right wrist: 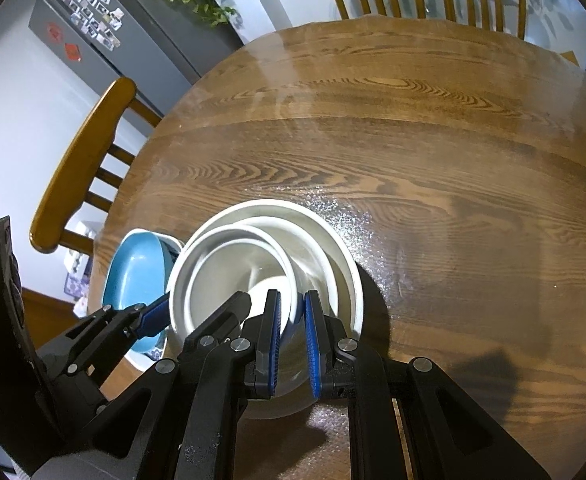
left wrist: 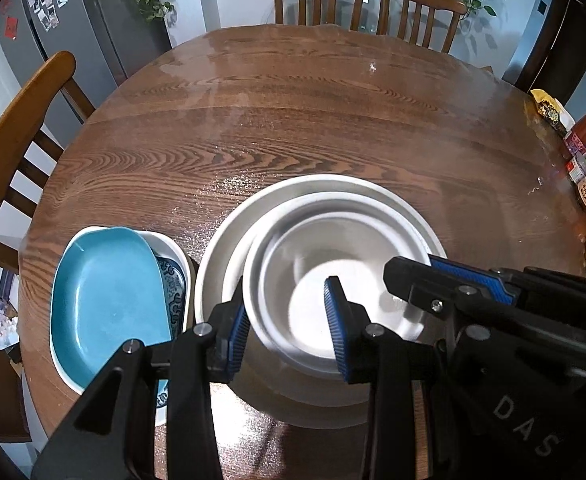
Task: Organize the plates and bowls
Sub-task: 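Lower the ramekin into the medium white bowl with the left gripper, then hold the ramekin seated inside the medium white bowl with the left gripper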
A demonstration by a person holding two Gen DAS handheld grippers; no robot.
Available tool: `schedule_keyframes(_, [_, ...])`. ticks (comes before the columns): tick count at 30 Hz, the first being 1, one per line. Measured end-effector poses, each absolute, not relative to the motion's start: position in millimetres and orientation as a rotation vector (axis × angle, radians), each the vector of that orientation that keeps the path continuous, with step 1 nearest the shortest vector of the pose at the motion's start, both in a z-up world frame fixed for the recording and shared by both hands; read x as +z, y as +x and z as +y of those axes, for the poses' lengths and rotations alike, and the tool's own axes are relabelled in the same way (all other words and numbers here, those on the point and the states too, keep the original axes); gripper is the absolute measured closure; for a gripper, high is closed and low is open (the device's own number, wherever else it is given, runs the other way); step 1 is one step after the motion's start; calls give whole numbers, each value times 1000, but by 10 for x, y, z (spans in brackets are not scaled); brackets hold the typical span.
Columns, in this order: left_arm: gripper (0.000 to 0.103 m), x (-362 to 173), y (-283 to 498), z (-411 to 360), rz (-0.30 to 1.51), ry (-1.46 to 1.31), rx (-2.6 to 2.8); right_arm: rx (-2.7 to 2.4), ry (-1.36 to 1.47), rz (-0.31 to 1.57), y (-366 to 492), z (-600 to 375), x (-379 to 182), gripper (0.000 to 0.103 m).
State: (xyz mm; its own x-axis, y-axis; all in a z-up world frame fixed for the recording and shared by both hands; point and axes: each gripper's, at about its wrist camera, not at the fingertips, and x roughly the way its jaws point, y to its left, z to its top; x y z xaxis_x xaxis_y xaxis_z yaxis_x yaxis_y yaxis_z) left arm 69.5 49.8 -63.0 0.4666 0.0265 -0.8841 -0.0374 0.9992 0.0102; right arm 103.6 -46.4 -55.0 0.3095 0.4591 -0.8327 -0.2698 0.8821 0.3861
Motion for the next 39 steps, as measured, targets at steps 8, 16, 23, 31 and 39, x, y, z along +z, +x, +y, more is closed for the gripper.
schedule_keyframes(8, [70, -640, 727, 494, 1094, -10, 39, 478, 165, 1164, 1045, -451, -550, 89])
schedule_keyframes(16, [70, -644, 735, 488, 1099, -8, 39, 469, 147, 1168, 1043, -423, -549, 89])
schedule_keyframes(23, [70, -643, 740, 486, 1104, -6, 39, 470, 146, 1174, 1056, -429, -548, 89])
schedule_keyframes(31, [70, -648, 750, 471, 1110, -5, 43, 471, 148, 1179, 1066, -426, -547, 89])
schedule_keyframes(39, [68, -654, 749, 490, 1116, -10, 44, 476, 152, 1181, 1063, -432, -546, 89])
